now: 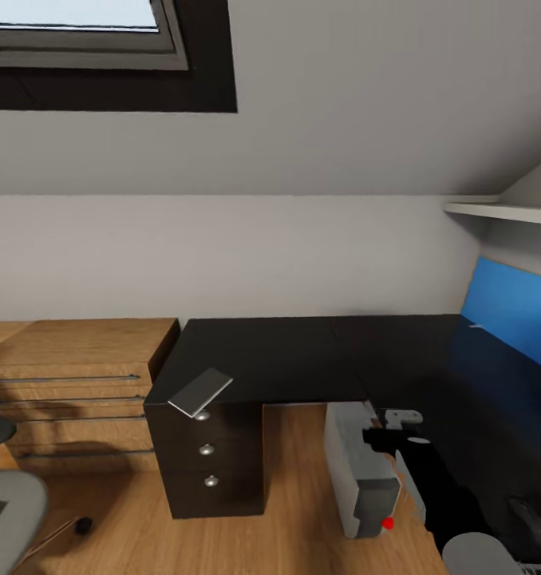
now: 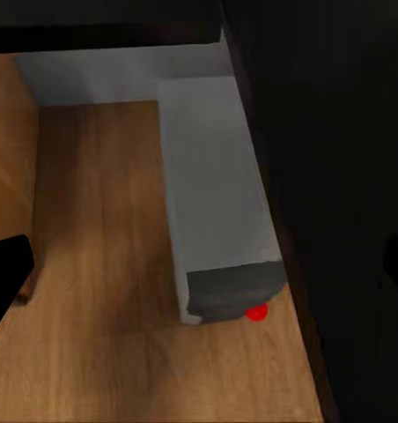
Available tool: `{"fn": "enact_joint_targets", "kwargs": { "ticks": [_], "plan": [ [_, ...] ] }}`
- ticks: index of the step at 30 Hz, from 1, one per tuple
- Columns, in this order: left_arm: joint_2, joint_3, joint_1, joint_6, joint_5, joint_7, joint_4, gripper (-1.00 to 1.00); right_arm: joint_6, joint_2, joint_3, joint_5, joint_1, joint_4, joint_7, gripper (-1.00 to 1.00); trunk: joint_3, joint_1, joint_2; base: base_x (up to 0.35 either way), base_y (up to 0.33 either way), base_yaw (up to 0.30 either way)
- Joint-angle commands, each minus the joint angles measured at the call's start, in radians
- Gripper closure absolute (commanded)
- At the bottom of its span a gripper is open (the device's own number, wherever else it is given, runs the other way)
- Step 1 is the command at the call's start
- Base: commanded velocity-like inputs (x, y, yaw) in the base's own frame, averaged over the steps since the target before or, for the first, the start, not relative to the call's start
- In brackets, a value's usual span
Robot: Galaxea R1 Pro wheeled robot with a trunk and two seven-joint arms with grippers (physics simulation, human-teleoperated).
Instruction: In the bedroom, organize the workspace by keeping the computer under the desk, ensuring the monitor is on the desk, placing the keyboard on the desk next to the monitor, placing the mouse on the desk next to the keyboard, moving the folder from the swivel chair onto the desk next to the mouse, stacking the notebook on top of the folder with the pen on top of the notebook, and positioning the swivel chair next to the desk.
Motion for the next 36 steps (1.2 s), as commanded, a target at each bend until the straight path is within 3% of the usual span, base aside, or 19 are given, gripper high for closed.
{"fn": "enact_joint_targets", "kwargs": {
  "ticks": [1,6,15,19,25,31,36],
  "plan": [
    [0.000,0.000,0.000,-0.007,0.009,0.001,0.004,-1.00,-0.001,0.005,0.000,0.006,0.000,-0.001,0.000,-1.00,-0.002,0.000,-0.001,0.000,0.000,0.236],
    [-0.001,-0.001,0.000,-0.024,0.008,0.000,0.020,-1.00,-0.056,0.043,0.002,0.006,0.002,0.023,0.000,-1.00,-0.005,0.000,-0.001,0.000,0.000,0.237],
    [0.001,0.001,0.000,-0.030,0.008,-0.002,0.029,-1.00,-0.273,0.091,0.006,0.005,0.002,0.162,-0.025,-1.00,-0.010,0.000,-0.001,0.000,0.000,0.239],
    [0.003,0.000,0.000,-0.041,0.008,-0.003,0.045,-1.00,-0.429,0.103,0.006,0.006,0.002,0.290,-0.065,-1.00,-0.013,0.000,-0.001,0.000,0.000,0.248],
    [0.005,-0.003,0.000,-0.072,0.006,-0.002,0.088,-1.00,-0.683,0.108,0.009,0.006,0.002,0.560,-0.089,-1.00,-0.017,0.000,-0.001,0.000,0.000,0.250],
    [0.005,-0.004,0.000,-0.074,0.005,-0.001,0.123,-1.00,-0.803,0.118,0.007,0.005,0.002,0.747,-0.092,-1.00,-0.021,0.000,-0.001,0.000,0.000,0.251],
    [0.004,-0.004,0.000,-0.075,0.005,-0.001,0.132,-1.00,-0.915,0.121,0.005,0.004,0.002,0.861,-0.092,-1.00,-0.008,-0.019,0.034,0.000,0.000,0.251]
  ]
}}
